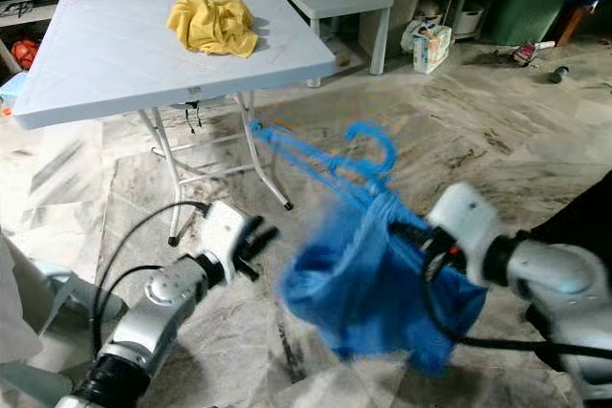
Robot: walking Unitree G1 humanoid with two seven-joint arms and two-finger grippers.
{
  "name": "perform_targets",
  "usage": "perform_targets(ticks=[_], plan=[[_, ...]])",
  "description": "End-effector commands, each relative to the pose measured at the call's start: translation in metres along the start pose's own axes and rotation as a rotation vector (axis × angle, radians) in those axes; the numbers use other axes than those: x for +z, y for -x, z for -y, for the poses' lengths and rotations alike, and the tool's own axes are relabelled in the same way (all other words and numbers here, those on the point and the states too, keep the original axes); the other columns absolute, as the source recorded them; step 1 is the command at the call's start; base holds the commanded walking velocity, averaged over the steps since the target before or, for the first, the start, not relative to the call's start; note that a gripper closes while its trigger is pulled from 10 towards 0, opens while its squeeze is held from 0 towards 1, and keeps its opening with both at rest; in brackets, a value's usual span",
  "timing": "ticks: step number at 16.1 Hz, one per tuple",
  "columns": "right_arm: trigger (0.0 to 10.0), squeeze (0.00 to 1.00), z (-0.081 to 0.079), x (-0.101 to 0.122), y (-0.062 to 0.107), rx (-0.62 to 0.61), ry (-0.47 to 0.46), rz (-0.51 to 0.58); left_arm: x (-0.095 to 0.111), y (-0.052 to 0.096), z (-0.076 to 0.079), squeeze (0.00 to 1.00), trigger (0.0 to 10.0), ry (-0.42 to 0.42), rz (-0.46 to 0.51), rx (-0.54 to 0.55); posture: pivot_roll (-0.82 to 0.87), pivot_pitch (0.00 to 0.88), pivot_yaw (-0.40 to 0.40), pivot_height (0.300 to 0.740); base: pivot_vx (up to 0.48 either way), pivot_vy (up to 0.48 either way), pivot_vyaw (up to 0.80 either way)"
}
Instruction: Hang hanger
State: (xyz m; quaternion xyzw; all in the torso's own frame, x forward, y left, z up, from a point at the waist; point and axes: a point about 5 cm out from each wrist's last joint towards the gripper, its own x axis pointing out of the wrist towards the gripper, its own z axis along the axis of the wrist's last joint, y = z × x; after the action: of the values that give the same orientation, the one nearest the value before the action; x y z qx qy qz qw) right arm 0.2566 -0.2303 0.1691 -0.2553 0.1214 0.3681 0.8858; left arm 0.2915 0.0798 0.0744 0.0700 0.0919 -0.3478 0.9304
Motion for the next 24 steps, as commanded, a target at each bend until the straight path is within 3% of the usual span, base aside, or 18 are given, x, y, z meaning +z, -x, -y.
perform_targets(ticks=[1, 5, 7, 9, 10, 11, 13, 16, 19, 24], plan=[[10.0, 0.00, 0.006, 0.005, -0.005, -0.052, 0.090, 0.012, 0.009, 0.001, 0.008, 1.00, 10.0, -0.076, 0.059, -0.067, -0.14, 0.041, 0.018, 0.740, 0.000, 0.000, 0.00], [10.0, 0.00, 0.015, 0.000, -0.016, -0.147, 0.164, 0.014, 0.024, 0.007, 0.020, 1.00, 10.0, -0.134, 0.156, -0.165, -0.12, 0.040, 0.011, 0.740, 0.000, 0.000, 0.00], [10.0, 0.00, 0.016, -0.005, -0.021, -0.143, 0.129, 0.005, 0.041, 0.008, 0.020, 1.00, 10.0, -0.156, 0.281, -0.144, -0.12, 0.037, 0.007, 0.740, 0.000, 0.000, 0.00], [10.0, 0.00, 0.015, -0.011, -0.022, -0.072, 0.141, 0.001, 0.053, 0.005, 0.023, 1.00, 10.0, -0.162, 0.333, -0.163, -0.11, 0.035, 0.007, 0.740, 0.000, 0.000, 0.00], [10.0, 0.00, 0.016, -0.012, -0.021, -0.056, 0.147, 0.012, 0.054, 0.005, 0.024, 1.00, 10.0, -0.184, 0.334, -0.186, -0.12, 0.035, 0.007, 0.740, 0.000, 0.000, 0.00], [10.0, 0.00, 0.011, -0.023, -0.016, 0.085, 0.194, -0.068, 0.052, 0.008, 0.025, 1.00, 10.0, -0.227, 0.327, -0.213, -0.12, 0.036, 0.010, 0.740, 0.000, 0.000, 0.00], [10.0, 0.00, 0.007, -0.038, -0.012, 0.177, 0.291, -0.175, 0.049, 0.011, 0.029, 1.00, 10.0, -0.264, 0.318, -0.265, -0.12, 0.035, 0.011, 0.740, 0.000, 0.000, 0.00], [10.0, 0.00, -0.002, -0.041, -0.012, 0.278, 0.277, -0.155, 0.044, 0.019, 0.038, 1.00, 10.0, -0.279, 0.295, -0.357, -0.11, 0.038, 0.009, 0.740, 0.000, 0.000, 0.00], [10.0, 0.00, -0.001, -0.036, -0.008, 0.346, 0.313, -0.115, 0.027, 0.031, 0.026, 1.00, 10.0, -0.231, 0.199, -0.430, -0.10, 0.047, 0.011, 0.740, 0.000, 0.000, 0.00], [10.0, 0.00, 0.003, -0.029, 0.004, 0.424, 0.331, -0.070, 0.018, 0.037, 0.005, 1.00, 10.0, -0.306, 0.113, -0.478, -0.11, 0.045, 0.013, 0.740, 0.000, 0.000, 0.00]])
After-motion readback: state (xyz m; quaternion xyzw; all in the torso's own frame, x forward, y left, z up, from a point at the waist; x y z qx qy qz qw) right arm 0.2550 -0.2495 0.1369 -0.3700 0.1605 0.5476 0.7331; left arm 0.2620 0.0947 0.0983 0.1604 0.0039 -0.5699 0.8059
